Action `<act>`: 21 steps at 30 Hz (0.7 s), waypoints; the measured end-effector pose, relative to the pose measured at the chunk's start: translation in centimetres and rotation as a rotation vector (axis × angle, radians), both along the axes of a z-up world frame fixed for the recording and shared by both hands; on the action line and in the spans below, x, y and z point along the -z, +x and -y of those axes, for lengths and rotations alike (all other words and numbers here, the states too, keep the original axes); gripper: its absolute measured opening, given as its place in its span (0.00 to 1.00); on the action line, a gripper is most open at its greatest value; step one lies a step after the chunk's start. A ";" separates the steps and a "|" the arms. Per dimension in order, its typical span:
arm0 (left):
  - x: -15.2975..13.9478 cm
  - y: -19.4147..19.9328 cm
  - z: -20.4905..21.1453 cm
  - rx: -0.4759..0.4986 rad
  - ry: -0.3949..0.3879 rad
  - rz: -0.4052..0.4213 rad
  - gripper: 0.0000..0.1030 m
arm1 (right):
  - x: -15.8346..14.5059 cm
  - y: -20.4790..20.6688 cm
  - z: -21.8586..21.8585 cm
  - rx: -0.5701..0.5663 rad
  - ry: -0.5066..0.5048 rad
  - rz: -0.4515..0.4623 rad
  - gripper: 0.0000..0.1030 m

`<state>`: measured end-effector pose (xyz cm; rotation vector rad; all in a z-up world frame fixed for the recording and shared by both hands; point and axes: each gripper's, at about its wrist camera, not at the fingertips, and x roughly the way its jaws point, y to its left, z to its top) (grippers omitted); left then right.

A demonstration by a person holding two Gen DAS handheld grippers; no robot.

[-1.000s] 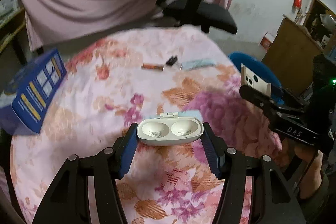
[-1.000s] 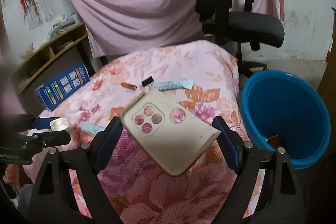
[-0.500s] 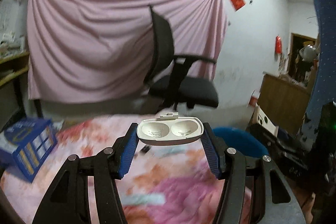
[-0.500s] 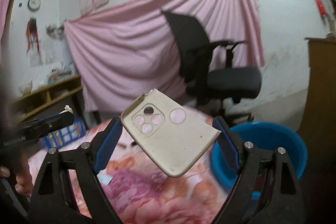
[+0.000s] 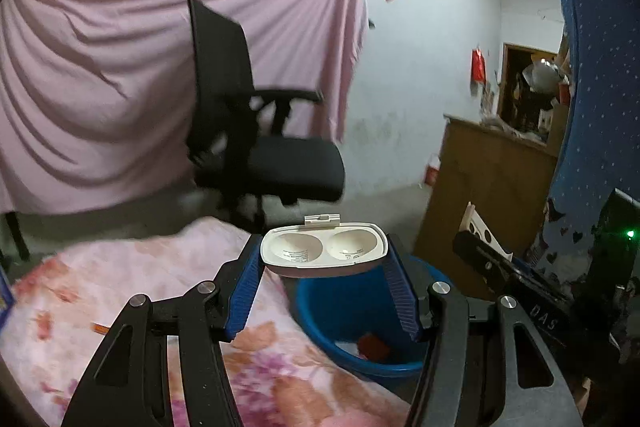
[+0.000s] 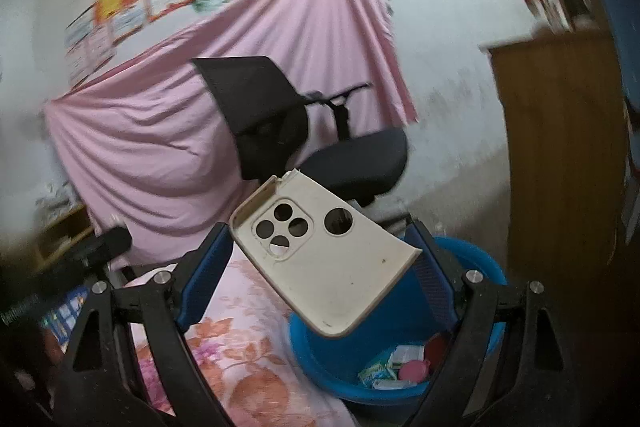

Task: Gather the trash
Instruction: 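Carry the earbud case and phone case over the blue basin and release both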

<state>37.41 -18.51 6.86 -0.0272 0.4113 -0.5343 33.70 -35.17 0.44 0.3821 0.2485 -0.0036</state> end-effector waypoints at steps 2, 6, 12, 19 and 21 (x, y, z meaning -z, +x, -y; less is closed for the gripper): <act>0.6 1.1 1.2 0.006 0.017 -0.044 0.52 | 0.7 0.5 1.0 0.016 0.031 -0.028 1.00; 2.3 3.0 2.8 0.015 0.043 -0.145 0.52 | 2.0 1.4 2.6 0.030 0.084 -0.084 1.00; 4.9 5.3 4.2 0.019 0.049 -0.294 0.52 | 3.9 3.1 4.0 0.032 0.152 -0.166 1.00; 6.5 7.1 4.3 0.029 0.009 -0.428 0.54 | 5.2 4.0 4.9 0.030 0.207 -0.222 1.00; 6.6 7.4 4.1 0.027 -0.007 -0.447 0.58 | 5.4 4.1 5.0 0.033 0.215 -0.225 1.00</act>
